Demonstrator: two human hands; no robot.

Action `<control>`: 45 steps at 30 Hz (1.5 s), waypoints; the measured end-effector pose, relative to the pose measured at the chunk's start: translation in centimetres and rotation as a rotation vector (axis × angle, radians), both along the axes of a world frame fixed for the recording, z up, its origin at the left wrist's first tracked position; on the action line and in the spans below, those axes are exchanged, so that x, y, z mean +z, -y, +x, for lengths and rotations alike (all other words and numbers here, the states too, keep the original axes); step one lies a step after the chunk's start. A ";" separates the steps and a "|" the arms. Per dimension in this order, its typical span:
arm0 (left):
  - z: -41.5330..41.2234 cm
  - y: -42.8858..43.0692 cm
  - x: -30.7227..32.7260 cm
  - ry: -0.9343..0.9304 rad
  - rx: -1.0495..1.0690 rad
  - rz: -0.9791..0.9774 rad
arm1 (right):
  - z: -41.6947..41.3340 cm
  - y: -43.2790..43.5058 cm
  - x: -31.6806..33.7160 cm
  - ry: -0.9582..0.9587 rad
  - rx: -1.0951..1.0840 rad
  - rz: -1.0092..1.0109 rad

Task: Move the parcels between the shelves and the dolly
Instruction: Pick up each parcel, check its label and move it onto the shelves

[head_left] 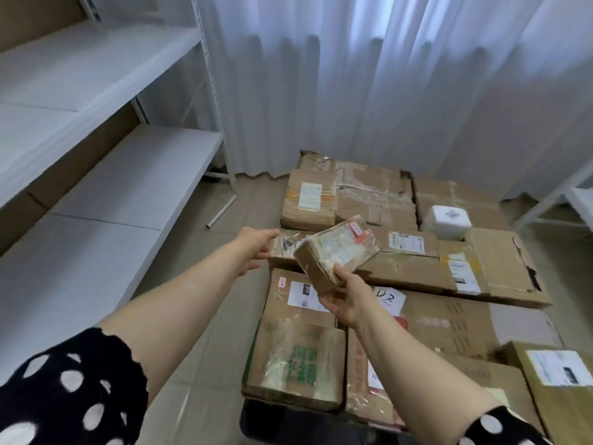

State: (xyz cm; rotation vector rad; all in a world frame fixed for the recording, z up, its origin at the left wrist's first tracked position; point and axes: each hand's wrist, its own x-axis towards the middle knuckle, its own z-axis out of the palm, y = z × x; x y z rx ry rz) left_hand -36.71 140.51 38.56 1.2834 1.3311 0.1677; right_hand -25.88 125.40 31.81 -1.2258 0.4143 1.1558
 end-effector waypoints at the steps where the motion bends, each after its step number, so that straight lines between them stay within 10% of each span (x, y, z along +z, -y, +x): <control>1: -0.1 -0.7 0.2 0.000 -0.021 0.009 | -0.6 -0.4 0.2 0.011 0.001 0.005; 15: -0.6 -7.9 -0.8 0.014 -0.329 0.014 | -4.0 -8.3 0.1 0.186 0.147 0.063; 29: 3.8 -27.9 -2.4 0.088 -0.540 -0.167 | -3.1 -26.0 -0.4 0.264 -0.185 0.076; 45: 23.3 -30.2 -3.5 0.087 -0.763 -0.016 | 14.3 -26.3 -2.8 0.436 -0.345 -0.088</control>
